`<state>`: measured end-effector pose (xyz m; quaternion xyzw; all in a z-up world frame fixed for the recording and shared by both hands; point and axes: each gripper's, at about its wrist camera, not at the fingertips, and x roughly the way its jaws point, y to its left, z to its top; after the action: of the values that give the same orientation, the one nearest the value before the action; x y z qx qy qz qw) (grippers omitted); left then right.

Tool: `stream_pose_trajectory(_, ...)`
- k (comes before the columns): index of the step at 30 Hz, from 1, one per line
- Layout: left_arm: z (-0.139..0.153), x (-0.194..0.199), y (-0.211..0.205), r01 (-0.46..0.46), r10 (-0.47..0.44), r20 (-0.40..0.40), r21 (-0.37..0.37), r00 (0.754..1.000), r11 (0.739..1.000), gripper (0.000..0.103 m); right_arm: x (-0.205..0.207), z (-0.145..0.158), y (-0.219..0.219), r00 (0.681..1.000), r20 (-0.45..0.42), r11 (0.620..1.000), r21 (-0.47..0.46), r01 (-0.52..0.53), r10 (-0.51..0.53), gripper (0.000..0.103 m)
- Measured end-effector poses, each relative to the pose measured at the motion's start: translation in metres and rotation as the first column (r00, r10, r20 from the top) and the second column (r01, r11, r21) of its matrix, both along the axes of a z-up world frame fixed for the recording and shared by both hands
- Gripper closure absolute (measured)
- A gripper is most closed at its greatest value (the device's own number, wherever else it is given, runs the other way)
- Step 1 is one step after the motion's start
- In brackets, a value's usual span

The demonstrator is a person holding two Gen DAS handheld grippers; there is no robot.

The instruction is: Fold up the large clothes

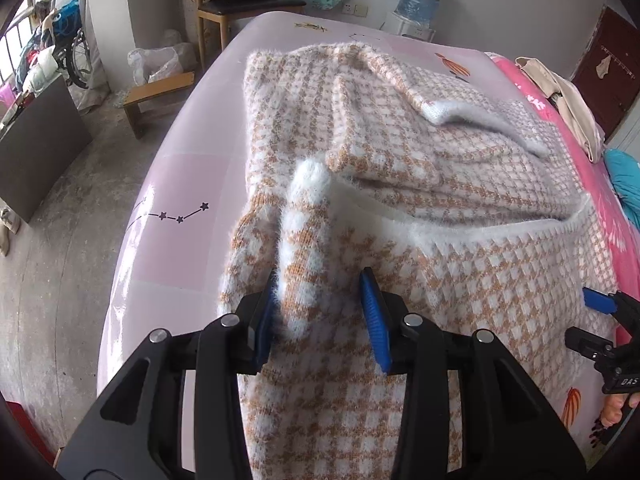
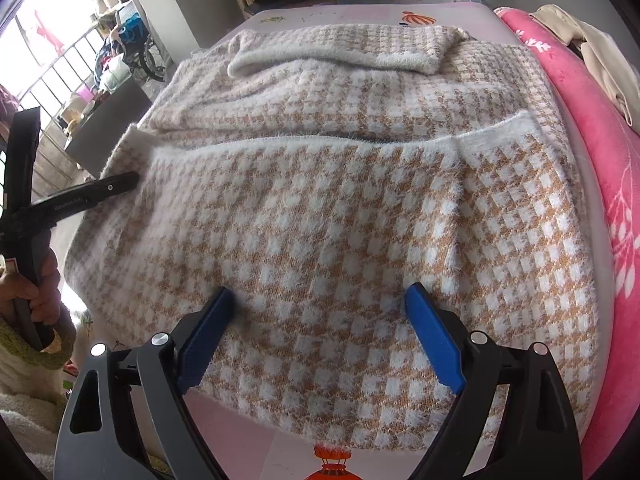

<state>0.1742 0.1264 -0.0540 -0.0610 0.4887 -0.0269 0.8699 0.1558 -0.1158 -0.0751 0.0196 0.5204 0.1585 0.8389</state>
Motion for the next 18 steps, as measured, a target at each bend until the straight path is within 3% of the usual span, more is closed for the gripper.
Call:
stream_pose_trajectory(9,0.000,-0.005,-0.007,-0.039,0.038,0.027,0.055,0.999,0.998,0.064,0.001,0.034,-0.076,0.977,0.079,0.973,0.138,0.185,-0.197,0.028)
stream_pose_trajectory(18,0.000,-0.004,-0.018,-0.046,0.043,0.032,0.096,0.999,0.994,0.064,0.025,0.036,-0.110,0.945,0.105,0.951,0.061,0.303,-0.308,0.031)
